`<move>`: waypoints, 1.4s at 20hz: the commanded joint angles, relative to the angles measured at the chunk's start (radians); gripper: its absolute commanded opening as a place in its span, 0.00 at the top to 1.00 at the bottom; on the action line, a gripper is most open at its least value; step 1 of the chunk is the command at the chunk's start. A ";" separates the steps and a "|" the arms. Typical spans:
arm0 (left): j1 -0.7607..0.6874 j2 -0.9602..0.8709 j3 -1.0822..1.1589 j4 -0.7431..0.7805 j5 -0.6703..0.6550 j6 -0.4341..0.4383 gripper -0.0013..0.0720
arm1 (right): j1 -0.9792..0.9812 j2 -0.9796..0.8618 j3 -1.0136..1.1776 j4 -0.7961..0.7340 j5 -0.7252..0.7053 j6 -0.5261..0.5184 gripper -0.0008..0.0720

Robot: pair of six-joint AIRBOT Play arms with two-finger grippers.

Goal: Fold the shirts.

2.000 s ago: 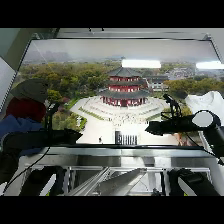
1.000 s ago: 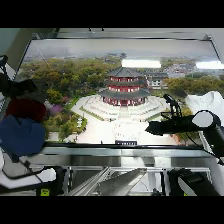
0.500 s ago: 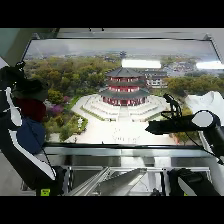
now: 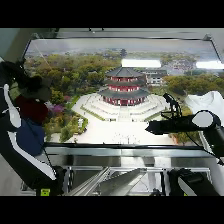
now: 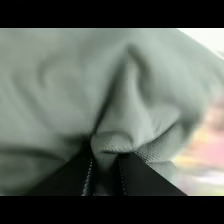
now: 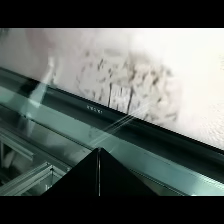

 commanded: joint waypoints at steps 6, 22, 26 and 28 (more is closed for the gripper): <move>-0.368 0.440 0.002 -0.250 0.042 -0.002 0.96 | 0.001 0.000 -0.001 0.067 -0.058 -0.002 0.95; -0.756 0.453 -0.307 -0.249 0.120 -0.131 0.03 | -0.001 0.000 0.000 0.063 -0.101 -0.105 0.49; -0.676 0.531 -0.477 -0.249 0.208 -0.147 0.03 | -0.001 -0.019 0.000 0.034 -0.099 -0.156 0.32; -0.689 0.604 -0.671 -0.254 0.145 -0.146 0.03 | -0.001 -0.073 0.000 0.024 -0.091 -0.156 0.32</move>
